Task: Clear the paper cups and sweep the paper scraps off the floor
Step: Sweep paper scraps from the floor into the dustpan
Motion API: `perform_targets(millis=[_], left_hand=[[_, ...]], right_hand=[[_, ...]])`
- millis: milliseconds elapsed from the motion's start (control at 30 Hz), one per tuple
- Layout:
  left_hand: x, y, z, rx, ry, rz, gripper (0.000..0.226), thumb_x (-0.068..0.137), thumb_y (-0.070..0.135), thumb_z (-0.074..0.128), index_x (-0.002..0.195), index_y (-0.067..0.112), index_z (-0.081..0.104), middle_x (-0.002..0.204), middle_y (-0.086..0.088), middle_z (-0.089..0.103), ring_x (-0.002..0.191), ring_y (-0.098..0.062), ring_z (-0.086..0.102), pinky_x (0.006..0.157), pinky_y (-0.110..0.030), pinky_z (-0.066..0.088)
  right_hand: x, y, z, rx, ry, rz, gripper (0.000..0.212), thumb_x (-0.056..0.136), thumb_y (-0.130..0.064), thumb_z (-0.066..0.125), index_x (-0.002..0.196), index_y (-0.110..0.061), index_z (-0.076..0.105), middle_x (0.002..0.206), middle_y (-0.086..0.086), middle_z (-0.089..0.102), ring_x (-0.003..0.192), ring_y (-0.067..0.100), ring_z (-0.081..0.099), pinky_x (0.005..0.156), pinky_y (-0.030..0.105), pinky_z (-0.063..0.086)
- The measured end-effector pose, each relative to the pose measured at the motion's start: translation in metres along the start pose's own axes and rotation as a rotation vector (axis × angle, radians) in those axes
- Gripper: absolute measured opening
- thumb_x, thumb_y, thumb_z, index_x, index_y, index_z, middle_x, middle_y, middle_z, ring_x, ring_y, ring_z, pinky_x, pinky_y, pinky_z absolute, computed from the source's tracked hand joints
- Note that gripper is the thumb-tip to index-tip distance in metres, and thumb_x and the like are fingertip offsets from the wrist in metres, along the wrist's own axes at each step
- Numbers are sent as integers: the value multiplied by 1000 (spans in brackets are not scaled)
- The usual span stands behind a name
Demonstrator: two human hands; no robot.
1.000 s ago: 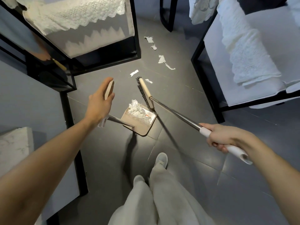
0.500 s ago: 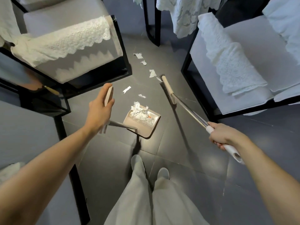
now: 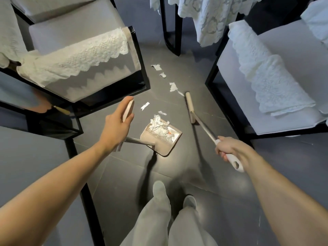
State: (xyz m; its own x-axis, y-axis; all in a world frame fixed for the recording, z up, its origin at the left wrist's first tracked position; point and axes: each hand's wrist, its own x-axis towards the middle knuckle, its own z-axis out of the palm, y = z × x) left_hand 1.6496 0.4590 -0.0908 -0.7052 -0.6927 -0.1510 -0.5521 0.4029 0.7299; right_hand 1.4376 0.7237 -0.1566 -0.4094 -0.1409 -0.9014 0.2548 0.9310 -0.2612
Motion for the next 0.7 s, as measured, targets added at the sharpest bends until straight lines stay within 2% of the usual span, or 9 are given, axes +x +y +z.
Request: perform_targets(millis=[67,167,267,400,467,533,600,700], left_hand=[[7,-6,-7,-20,14,-8,51,98,14,50,137,44,38,119,5,48,108,-30,54,98,-49,46],[25,-10,-14,-61,64,-26,50,98,14,52,136,43,40,118,5,49,102,-26,55,96,-47,47],[44,-8,-19,-94,99,-31,49,97,14,52,135,44,42,116,7,52,97,-23,56,93,-43,48],[82,4,-21,-109,132,-31,49,97,11,53,136,39,44,116,9,52,96,-17,52,84,-20,40],[105,13,-19,-98,135,-35,49,97,11,52,136,38,44,113,7,53,92,-17,51,70,-4,37],[131,21,-14,-97,136,-39,48,97,11,52,136,38,44,112,5,53,94,-19,50,62,4,33],[159,30,-10,-101,134,-44,48,98,12,52,138,37,44,115,8,52,99,-15,48,65,3,33],[209,45,-2,-81,161,-67,47,98,14,53,138,38,44,116,9,55,95,-13,52,73,-11,35]], right_hand=[[0,-15,11,47,-71,-9,72,86,10,38,147,-27,33,60,6,47,39,10,35,36,17,33],[-4,-37,6,41,-111,-9,66,86,10,35,143,-24,39,65,7,47,42,9,34,35,16,33],[-11,-62,-11,52,-125,-16,75,85,11,40,147,-30,33,57,4,46,37,7,35,35,15,34],[1,-109,-43,18,-111,-62,75,86,10,41,147,-31,33,49,2,47,36,7,36,34,16,34],[14,-135,-62,12,-99,-86,77,86,10,42,149,-32,30,42,0,47,34,7,36,34,15,34],[31,-166,-85,27,-95,-106,77,87,11,42,149,-32,28,38,-1,46,32,6,36,33,15,33],[54,-201,-108,32,-96,-126,75,88,10,42,149,-31,30,37,-2,47,32,6,35,32,15,33],[95,-262,-146,-9,-98,-161,74,87,8,45,148,-33,31,44,1,51,35,6,38,35,17,35]])
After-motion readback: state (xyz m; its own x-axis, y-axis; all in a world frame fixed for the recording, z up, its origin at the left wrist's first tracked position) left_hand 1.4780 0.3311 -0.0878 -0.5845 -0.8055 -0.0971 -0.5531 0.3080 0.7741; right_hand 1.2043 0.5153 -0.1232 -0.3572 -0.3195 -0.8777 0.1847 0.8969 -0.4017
